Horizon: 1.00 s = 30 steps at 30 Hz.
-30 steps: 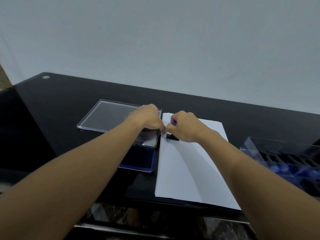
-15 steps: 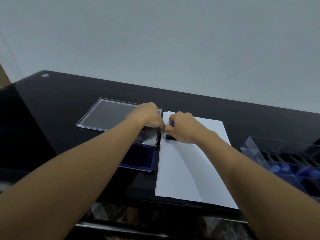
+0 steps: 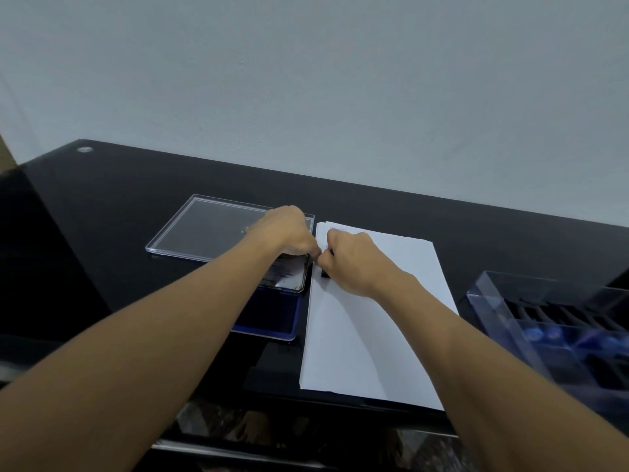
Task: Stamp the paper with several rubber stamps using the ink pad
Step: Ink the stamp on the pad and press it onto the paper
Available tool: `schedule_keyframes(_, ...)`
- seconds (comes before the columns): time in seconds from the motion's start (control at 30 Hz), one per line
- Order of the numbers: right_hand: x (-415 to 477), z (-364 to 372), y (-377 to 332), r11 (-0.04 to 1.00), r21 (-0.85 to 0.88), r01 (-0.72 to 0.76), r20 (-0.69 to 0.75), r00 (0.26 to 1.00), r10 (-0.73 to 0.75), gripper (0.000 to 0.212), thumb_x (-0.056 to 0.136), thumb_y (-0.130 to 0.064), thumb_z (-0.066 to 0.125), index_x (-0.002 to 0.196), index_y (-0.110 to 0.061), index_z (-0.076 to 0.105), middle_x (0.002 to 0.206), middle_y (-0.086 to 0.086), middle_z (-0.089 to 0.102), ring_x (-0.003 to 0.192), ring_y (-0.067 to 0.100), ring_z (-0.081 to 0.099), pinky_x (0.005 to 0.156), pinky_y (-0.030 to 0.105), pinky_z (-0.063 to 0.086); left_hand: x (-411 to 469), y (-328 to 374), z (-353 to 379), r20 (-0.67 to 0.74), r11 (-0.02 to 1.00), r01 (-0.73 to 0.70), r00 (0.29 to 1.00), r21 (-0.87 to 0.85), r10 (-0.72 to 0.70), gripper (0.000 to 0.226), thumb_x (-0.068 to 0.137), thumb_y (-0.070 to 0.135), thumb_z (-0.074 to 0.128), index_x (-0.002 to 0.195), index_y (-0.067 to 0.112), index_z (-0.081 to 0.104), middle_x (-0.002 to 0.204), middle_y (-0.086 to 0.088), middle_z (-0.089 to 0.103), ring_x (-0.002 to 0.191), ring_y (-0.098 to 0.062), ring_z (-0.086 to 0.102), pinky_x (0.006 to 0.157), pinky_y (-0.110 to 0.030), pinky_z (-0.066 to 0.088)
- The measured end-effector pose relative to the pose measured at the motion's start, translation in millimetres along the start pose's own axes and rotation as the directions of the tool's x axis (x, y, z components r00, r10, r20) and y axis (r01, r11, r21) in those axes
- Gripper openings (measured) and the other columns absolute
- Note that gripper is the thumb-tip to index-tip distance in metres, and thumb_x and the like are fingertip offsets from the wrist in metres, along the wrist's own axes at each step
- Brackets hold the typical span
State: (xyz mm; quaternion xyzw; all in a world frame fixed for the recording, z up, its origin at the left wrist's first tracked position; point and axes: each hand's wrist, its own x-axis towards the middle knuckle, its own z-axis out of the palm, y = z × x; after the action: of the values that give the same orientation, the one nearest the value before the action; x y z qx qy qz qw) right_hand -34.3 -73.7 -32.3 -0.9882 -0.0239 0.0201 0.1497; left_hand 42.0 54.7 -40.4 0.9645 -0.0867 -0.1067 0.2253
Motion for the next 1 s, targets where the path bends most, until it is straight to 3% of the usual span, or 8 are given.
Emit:
schedule_keyframes(0.3, -2.0, 3.7, 0.6, 0.999, 0.043, -0.011, -0.012, 1.0, 0.012, 0.034, 0.1, -0.028, 0.046, 0.071, -0.02, 0.029, 0.073, 0.006, 0.044, 0.063, 0.023, 0.041, 0.05, 0.031, 0.026, 1.5, -1.7, 1.0, 0.0, 1.0, 0.002, 1.0, 0.011, -0.002, 0.051, 0.038, 0.051, 0.072, 0.077, 0.019, 0.064, 0.089, -0.004, 0.065, 0.093, -0.032, 0.063, 0.09, -0.058, 0.052)
schedule_keyframes(1.0, -3.1, 5.1, -0.3, 0.997, 0.079, -0.024, -0.032, 0.999, 0.026, 0.035, 0.101, -0.031, 0.046, 0.072, -0.02, 0.03, 0.072, 0.004, 0.045, 0.061, 0.018, 0.039, 0.049, 0.031, 0.025, 4.6, -2.8, 0.9, 0.012, 0.999, -0.027, 1.0, 0.044, 0.027, 0.047, 0.043, 0.052, 0.069, 0.075, 0.018, 0.064, 0.089, -0.003, 0.063, 0.092, -0.031, 0.062, 0.09, -0.058, 0.052)
